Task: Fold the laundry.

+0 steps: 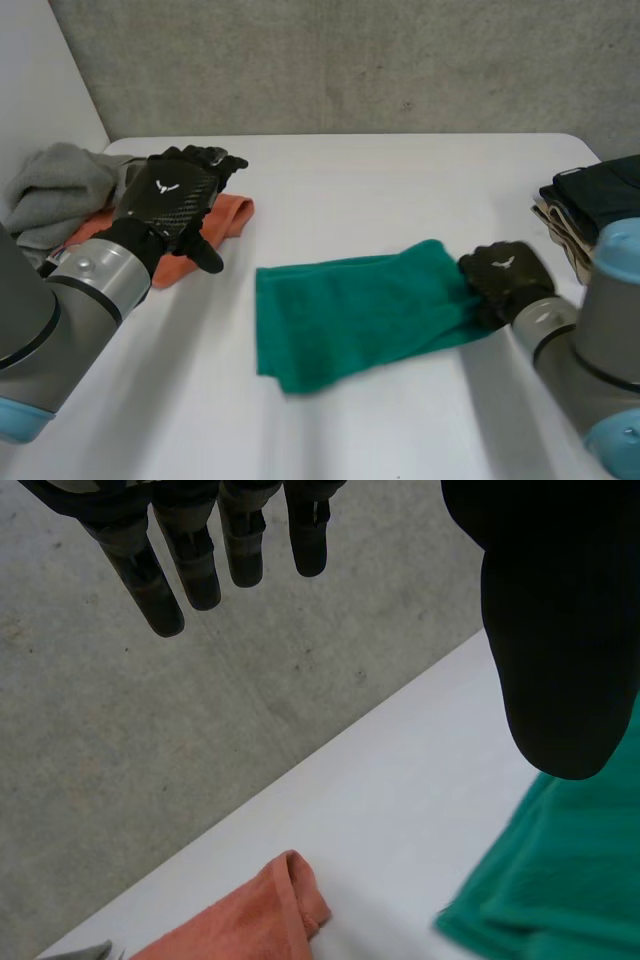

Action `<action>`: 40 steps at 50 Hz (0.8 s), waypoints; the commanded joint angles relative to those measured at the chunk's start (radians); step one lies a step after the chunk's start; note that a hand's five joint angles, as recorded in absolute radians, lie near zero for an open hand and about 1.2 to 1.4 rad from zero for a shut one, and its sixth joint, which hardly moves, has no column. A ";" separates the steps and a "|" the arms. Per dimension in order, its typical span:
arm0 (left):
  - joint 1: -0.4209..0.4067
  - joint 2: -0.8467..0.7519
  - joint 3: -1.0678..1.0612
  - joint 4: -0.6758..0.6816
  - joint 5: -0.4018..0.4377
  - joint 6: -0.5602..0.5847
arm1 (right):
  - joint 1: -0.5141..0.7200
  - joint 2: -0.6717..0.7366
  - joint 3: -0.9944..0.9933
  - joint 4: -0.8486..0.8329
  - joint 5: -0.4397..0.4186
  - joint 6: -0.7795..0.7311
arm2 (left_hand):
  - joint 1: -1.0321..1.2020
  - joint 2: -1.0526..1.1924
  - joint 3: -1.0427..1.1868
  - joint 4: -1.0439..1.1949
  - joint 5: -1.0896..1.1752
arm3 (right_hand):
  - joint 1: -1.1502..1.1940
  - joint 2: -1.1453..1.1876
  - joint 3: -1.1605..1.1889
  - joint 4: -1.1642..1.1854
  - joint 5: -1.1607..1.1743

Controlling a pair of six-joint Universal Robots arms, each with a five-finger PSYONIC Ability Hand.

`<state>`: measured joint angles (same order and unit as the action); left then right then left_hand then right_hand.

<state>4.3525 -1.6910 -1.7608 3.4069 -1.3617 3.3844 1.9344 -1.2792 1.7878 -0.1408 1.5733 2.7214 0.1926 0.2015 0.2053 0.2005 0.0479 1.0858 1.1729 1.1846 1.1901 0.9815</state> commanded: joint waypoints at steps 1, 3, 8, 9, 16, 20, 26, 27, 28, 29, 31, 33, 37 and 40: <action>0.007 0.023 -0.014 0.000 0.001 -0.002 | -0.003 -0.085 -0.037 0.115 -0.004 -0.192 | -0.018 -0.027 -0.031 -0.026 -0.048 | 0.310 0.223 0.212 0.206 0.240; 0.009 0.027 -0.019 0.002 0.000 -0.002 | 0.067 -0.074 -0.074 0.096 -0.013 -0.230 | -0.018 -0.027 -0.031 -0.026 -0.048 | 0.310 0.223 0.212 0.206 0.240; 0.013 0.037 -0.020 0.002 -0.004 -0.002 | 0.237 -0.026 -0.116 -0.075 -0.097 -0.235 | -0.018 -0.027 -0.031 -0.026 -0.048 | 0.310 0.223 0.212 0.206 0.240; 0.015 0.040 -0.020 0.002 -0.005 -0.002 | 0.267 -0.014 -0.114 -0.109 -0.125 -0.235 | -0.018 -0.027 -0.031 -0.026 -0.048 | 0.310 0.223 0.212 0.206 0.240; 0.024 0.071 -0.025 0.000 -0.039 -0.020 | 0.417 0.136 -0.096 -0.211 -0.360 -0.279 | -0.018 -0.027 -0.031 -0.026 -0.048 | 0.310 0.223 0.212 0.206 0.240; 0.016 0.070 -0.028 -0.002 -0.065 -0.026 | 0.399 0.141 -0.116 -0.165 -0.310 -0.284 | -0.018 -0.027 -0.031 -0.026 -0.048 | -0.775 -0.862 -0.874 -0.880 -0.845; -0.039 0.028 0.003 -0.003 -0.086 -0.023 | 0.315 0.049 -0.145 -0.111 -0.150 -0.056 | -0.018 -0.027 -0.031 -0.026 -0.048 | -0.911 -0.998 -1.010 -1.016 -0.981; -0.053 0.021 0.012 -0.005 -0.091 -0.023 | 0.302 0.034 -0.149 -0.099 -0.145 -0.011 | -0.018 -0.027 -0.031 -0.026 -0.048 | -0.911 -0.998 -1.010 -1.016 -0.981; -0.068 0.011 0.020 -0.009 -0.097 -0.023 | 0.289 0.017 -0.154 -0.083 -0.144 0.036 | -0.018 -0.027 -0.031 -0.026 -0.048 | -0.911 -0.998 -1.010 -1.016 -0.981; -0.085 0.002 0.027 -0.015 -0.103 -0.026 | 0.273 0.003 -0.159 -0.065 -0.144 0.084 | -0.018 -0.027 -0.031 -0.026 -0.048 | -0.911 -0.998 -1.010 -1.016 -0.981; -0.145 -0.027 0.053 -0.044 -0.132 -0.027 | 0.216 -0.014 -0.189 0.007 -0.153 0.216 | -0.018 -0.027 -0.031 -0.026 -0.048 | -0.911 -0.998 -1.010 -1.016 -0.981; -0.183 -0.052 0.075 -0.066 -0.154 -0.027 | 0.189 0.009 -0.218 0.061 -0.164 0.289 | -0.018 -0.027 -0.031 -0.026 -0.048 | -0.911 -0.998 -1.010 -1.016 -0.981; -0.278 -0.140 0.144 -0.120 -0.220 -0.028 | 0.141 0.096 -0.318 0.214 -0.213 0.382 | -0.018 -0.027 -0.031 -0.026 -0.048 | -0.911 -0.998 -1.010 -1.016 -0.981; -0.333 -0.220 0.205 -0.153 -0.272 -0.034 | 0.121 0.176 -0.401 0.328 -0.240 0.394 | -0.018 -0.027 -0.031 -0.026 -0.048 | -0.911 -0.998 -1.010 -1.016 -0.981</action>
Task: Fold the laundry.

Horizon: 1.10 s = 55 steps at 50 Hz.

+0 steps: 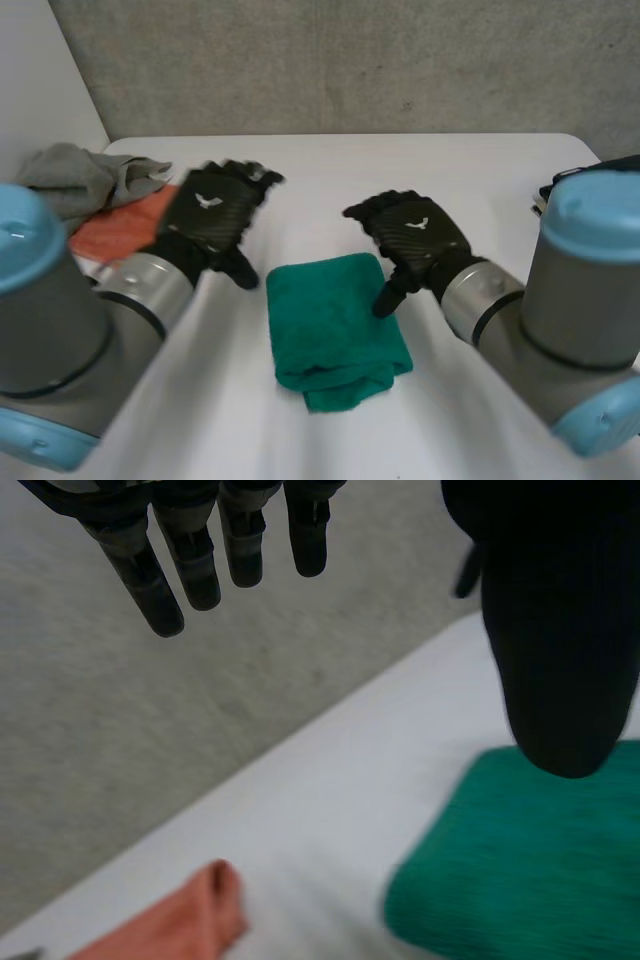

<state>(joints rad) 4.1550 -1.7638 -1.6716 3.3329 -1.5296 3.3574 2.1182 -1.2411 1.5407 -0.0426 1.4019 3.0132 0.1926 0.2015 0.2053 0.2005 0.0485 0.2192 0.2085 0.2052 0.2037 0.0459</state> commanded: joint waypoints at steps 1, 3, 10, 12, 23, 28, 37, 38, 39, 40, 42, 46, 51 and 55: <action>-0.145 -0.169 0.133 -0.087 -0.115 -0.010 | -0.070 0.156 -0.174 0.253 -0.073 0.101 | -0.018 -0.027 -0.031 -0.026 -0.048 | -0.045 -0.034 -0.031 -0.029 -0.046; -0.161 -0.230 0.182 -0.118 -0.141 -0.018 | -0.083 0.209 -0.226 0.311 -0.090 0.107 | -0.018 -0.027 -0.031 -0.026 -0.048 | -0.045 -0.034 -0.031 -0.029 -0.046; -0.173 -0.373 0.277 -0.269 -0.175 -0.062 | -0.092 0.327 -0.320 0.383 -0.098 0.093 | -0.018 -0.027 -0.031 -0.026 -0.048 | -0.045 -0.034 -0.031 -0.029 -0.046; -0.168 -0.394 0.282 -0.288 -0.176 -0.075 | -0.087 0.342 -0.324 0.383 -0.093 0.082 | -0.018 -0.027 -0.031 -0.026 -0.048 | -0.045 -0.034 -0.031 -0.029 -0.046; -0.098 -0.390 0.265 -0.303 -0.172 -0.059 | -0.083 0.350 -0.315 0.380 -0.038 -0.137 | -0.018 -0.027 -0.031 -0.026 -0.048 | -0.045 -0.034 -0.031 -0.029 -0.046; -0.056 -0.318 0.240 -0.305 -0.141 -0.021 | -0.069 0.252 -0.272 0.337 0.037 -0.244 | -0.018 -0.027 -0.031 -0.026 -0.048 | -0.045 -0.034 -0.031 -0.029 -0.046; -0.006 -0.064 0.197 -0.277 0.061 -0.018 | 0.069 0.010 0.002 0.080 0.108 -0.463 | -0.018 -0.027 -0.031 -0.026 -0.048 | -0.045 -0.034 -0.031 -0.029 -0.046; 0.002 -0.042 0.199 -0.271 0.086 -0.026 | 0.083 -0.010 0.036 0.054 0.106 -0.474 | -0.018 -0.027 -0.031 -0.026 -0.048 | -0.045 -0.034 -0.031 -0.029 -0.046; 0.008 -0.023 0.201 -0.265 0.112 -0.033 | 0.098 -0.026 0.070 0.028 0.106 -0.482 | -0.018 -0.027 -0.031 -0.026 -0.048 | -0.045 -0.034 -0.031 -0.029 -0.046; 0.016 -0.007 0.202 -0.257 0.140 -0.044 | 0.115 -0.038 0.102 0.001 0.104 -0.488 | -0.018 -0.027 -0.031 -0.026 -0.048 | -0.045 -0.034 -0.031 -0.029 -0.046; 0.042 0.032 0.213 -0.247 0.233 -0.078 | 0.158 -0.064 0.195 -0.069 0.103 -0.491 | -0.018 -0.027 -0.031 -0.026 -0.048 | -0.045 -0.034 -0.031 -0.029 -0.046; 0.074 0.055 0.250 -0.260 0.435 -0.147 | 0.221 -0.057 0.312 -0.173 0.106 -0.479 | -0.018 -0.027 -0.031 -0.026 -0.048 | -0.045 -0.034 -0.031 -0.029 -0.046; 0.083 0.058 0.265 -0.306 0.661 -0.199 | 0.259 0.020 0.366 -0.322 0.121 -0.471 | -0.018 -0.027 -0.031 -0.026 -0.048 | -0.045 -0.034 -0.031 -0.029 -0.046; 0.059 0.061 0.257 -0.309 0.756 -0.205 | 0.258 0.094 0.355 -0.417 0.170 -0.474 | -0.018 -0.027 -0.031 -0.026 -0.048 | -0.045 -0.034 -0.031 -0.029 -0.046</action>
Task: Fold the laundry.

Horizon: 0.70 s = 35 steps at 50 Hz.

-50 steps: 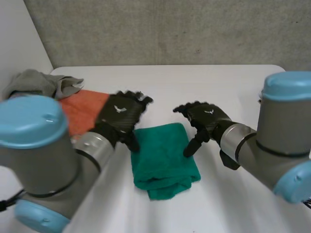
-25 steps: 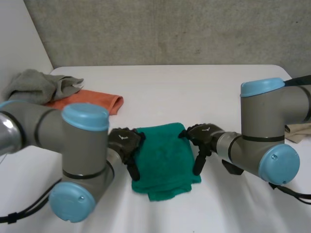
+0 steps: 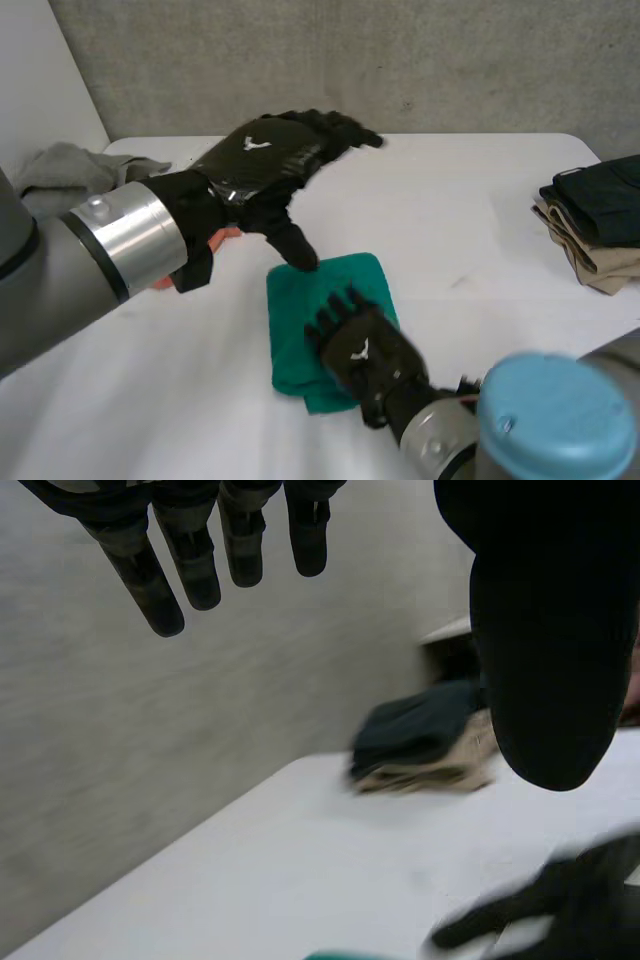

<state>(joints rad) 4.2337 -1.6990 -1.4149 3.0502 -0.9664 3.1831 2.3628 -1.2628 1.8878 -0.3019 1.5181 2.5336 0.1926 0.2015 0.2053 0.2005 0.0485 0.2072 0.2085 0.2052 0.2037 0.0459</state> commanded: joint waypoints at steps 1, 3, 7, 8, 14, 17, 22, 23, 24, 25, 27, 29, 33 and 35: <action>-0.032 -0.001 -0.006 -0.025 0.199 -0.031 | 0.012 0.146 -0.004 -0.192 0.074 0.004 | -0.018 -0.027 -0.031 -0.026 -0.048 | -0.033 -0.034 -0.031 -0.029 -0.046; -0.044 0.002 -0.013 -0.025 0.195 -0.029 | 0.006 0.175 -0.016 -0.224 0.088 0.001 | -0.018 -0.027 -0.031 -0.026 -0.048 | -0.033 -0.034 -0.031 -0.029 -0.046; -0.067 0.007 -0.022 -0.018 0.169 -0.015 | -0.014 0.227 -0.044 -0.278 0.094 -0.002 | -0.018 -0.027 -0.031 -0.026 -0.048 | -0.033 -0.034 -0.031 -0.029 -0.046; -0.070 0.009 -0.024 -0.016 0.163 -0.012 | -0.016 0.233 -0.049 -0.285 0.094 -0.002 | -0.018 -0.027 -0.031 -0.026 -0.048 | -0.033 -0.034 -0.031 -0.029 -0.046; -0.084 0.018 -0.033 -0.005 0.117 0.001 | -0.023 0.252 -0.073 -0.329 0.089 0.002 | -0.018 -0.027 -0.031 -0.026 -0.048 | -0.033 -0.034 -0.031 -0.029 -0.046; -0.084 0.021 -0.038 0.001 0.106 0.005 | -0.025 0.261 -0.095 -0.333 0.083 0.008 | -0.018 -0.027 -0.031 -0.026 -0.048 | -0.033 -0.034 -0.031 -0.029 -0.046; -0.081 0.019 -0.045 0.007 0.098 0.005 | -0.031 0.299 -0.133 -0.332 0.074 0.024 | -0.018 -0.027 -0.031 -0.026 -0.048 | 0.050 0.048 0.052 0.053 0.036; -0.080 0.019 -0.047 0.007 0.097 0.005 | -0.031 0.304 -0.139 -0.332 0.071 0.024 | -0.018 -0.027 -0.031 -0.026 -0.048 | 0.091 0.089 0.093 0.094 0.077; -0.078 0.021 -0.049 0.009 0.094 0.005 | -0.033 0.312 -0.150 -0.330 0.068 0.028 | -0.018 -0.027 -0.031 -0.026 -0.048 | 0.236 0.235 0.238 0.240 0.223; -0.078 0.021 -0.049 0.009 0.094 0.005 | -0.036 0.312 -0.154 -0.330 0.067 0.031 | -0.018 -0.027 -0.031 -0.026 -0.048 | 0.360 0.359 0.362 0.363 0.347; -0.075 0.022 -0.050 0.009 0.091 0.002 | -0.042 0.310 -0.160 -0.330 0.060 0.039 | -0.018 -0.027 -0.031 -0.026 -0.048 | 0.633 0.631 0.635 0.636 0.620; -0.074 0.025 -0.050 0.009 0.089 0.001 | -0.053 0.292 -0.171 -0.335 0.044 0.060 | -0.018 -0.027 -0.031 -0.026 -0.048 | 1.126 1.124 1.128 1.129 1.113; -0.070 0.032 -0.044 0.012 0.089 0.001 | -0.077 0.255 -0.200 -0.336 0.022 0.108 | -0.018 -0.027 -0.031 -0.026 -0.048 | 1.189 1.188 1.191 1.193 1.176; -0.067 0.036 -0.038 0.016 0.087 0.000 | -0.094 0.241 -0.232 -0.332 0.013 0.131 | -0.018 -0.027 -0.031 -0.026 -0.048 | 1.189 1.188 1.191 1.193 1.176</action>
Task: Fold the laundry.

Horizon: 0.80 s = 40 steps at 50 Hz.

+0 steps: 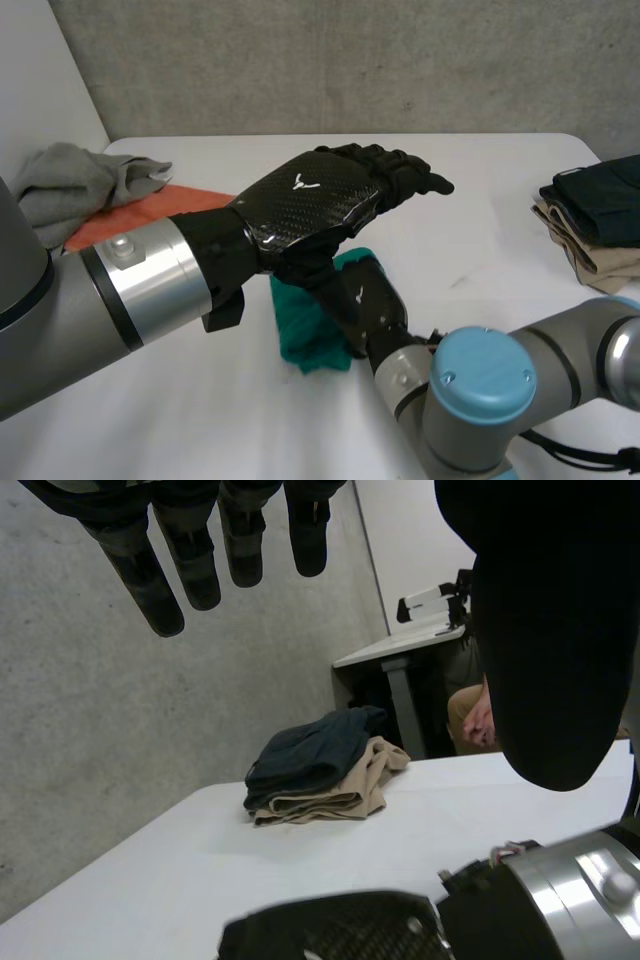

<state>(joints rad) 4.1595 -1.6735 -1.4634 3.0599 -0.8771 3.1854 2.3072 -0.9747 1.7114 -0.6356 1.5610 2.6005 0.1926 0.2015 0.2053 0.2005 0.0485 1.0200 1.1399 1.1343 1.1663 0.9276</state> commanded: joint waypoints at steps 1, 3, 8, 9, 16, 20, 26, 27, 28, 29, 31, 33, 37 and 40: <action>0.008 0.012 0.014 0.010 -0.003 -0.004 | -0.046 -0.051 -0.070 0.002 -0.032 0.072 | -0.018 -0.027 -0.031 -0.026 -0.048 | 0.376 0.256 0.262 0.230 0.294; 0.010 0.015 0.020 0.014 -0.005 -0.005 | -0.067 -0.062 -0.097 0.004 -0.032 0.085 | -0.018 -0.027 -0.031 -0.026 -0.048 | 0.376 0.256 0.262 0.230 0.294; 0.016 0.038 0.041 0.023 -0.022 -0.024 | -0.201 -0.114 -0.189 0.005 -0.035 0.121 | -0.018 -0.027 -0.031 -0.026 -0.048 | 0.376 0.256 0.262 0.230 0.294; 0.016 0.041 0.044 0.026 -0.025 -0.027 | -0.225 -0.122 -0.203 0.004 -0.035 0.125 | -0.018 -0.027 -0.031 -0.026 -0.048 | 0.376 0.256 0.262 0.230 0.294; 0.019 0.064 0.061 0.074 -0.057 -0.076 | -0.498 -0.141 -0.355 -0.004 -0.094 0.210 | -0.018 -0.027 -0.031 -0.026 -0.048 | 0.376 0.256 0.262 0.230 0.294; 0.016 0.066 0.061 0.102 -0.062 -0.107 | -0.655 -0.085 -0.441 -0.012 -0.163 0.294 | -0.018 -0.027 -0.031 -0.026 -0.048 | 0.376 0.256 0.262 0.230 0.294; 0.011 0.063 0.038 0.125 -0.062 -0.122 | -0.886 0.080 -0.565 -0.004 -0.332 0.400 | -0.018 -0.027 -0.031 -0.026 -0.048 | 0.376 0.256 0.262 0.230 0.294; 0.011 0.063 0.034 0.126 -0.062 -0.122 | -0.911 0.102 -0.575 -0.006 -0.352 0.403 | -0.018 -0.027 -0.031 -0.026 -0.048 | 0.376 0.256 0.262 0.230 0.294; 0.010 0.063 0.029 0.129 -0.062 -0.122 | -0.939 0.123 -0.582 -0.009 -0.370 0.406 | -0.018 -0.027 -0.031 -0.026 -0.048 | 0.376 0.256 0.262 0.230 0.294; 0.010 0.063 0.025 0.132 -0.062 -0.122 | -0.963 0.145 -0.593 -0.010 -0.393 0.408 | -0.018 -0.027 -0.031 -0.026 -0.048 | 0.376 0.256 0.262 0.230 0.294; 0.008 0.057 0.012 0.143 -0.057 -0.122 | -1.028 0.221 -0.628 -0.018 -0.461 0.420 | -0.018 -0.027 -0.031 -0.026 -0.048 | 0.376 0.256 0.262 0.230 0.294; 0.010 0.054 0.005 0.149 -0.059 -0.121 | -1.058 0.278 -0.653 -0.016 -0.518 0.434 | -0.018 -0.027 -0.031 -0.026 -0.048 | 0.376 0.256 0.262 0.230 0.294; 0.008 0.040 -0.005 0.163 -0.060 -0.121 | -1.127 0.399 -0.681 -0.019 -0.611 0.383 | -0.018 -0.027 -0.031 -0.026 -0.048 | 0.376 0.256 0.262 0.230 0.294; 0.007 0.035 -0.009 0.165 -0.057 -0.121 | -1.155 0.409 -0.670 -0.018 -0.601 0.328 | -0.018 -0.027 -0.031 -0.026 -0.048 | 0.376 0.256 0.262 0.230 0.294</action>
<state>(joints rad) 4.1680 -1.6257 -1.4622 3.2156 -0.9365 3.0637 1.2095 -0.6398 1.0442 -0.6534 0.9969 3.0110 0.1926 0.2015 0.2053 0.2005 0.0485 1.0200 1.1399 1.1496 1.1953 0.9473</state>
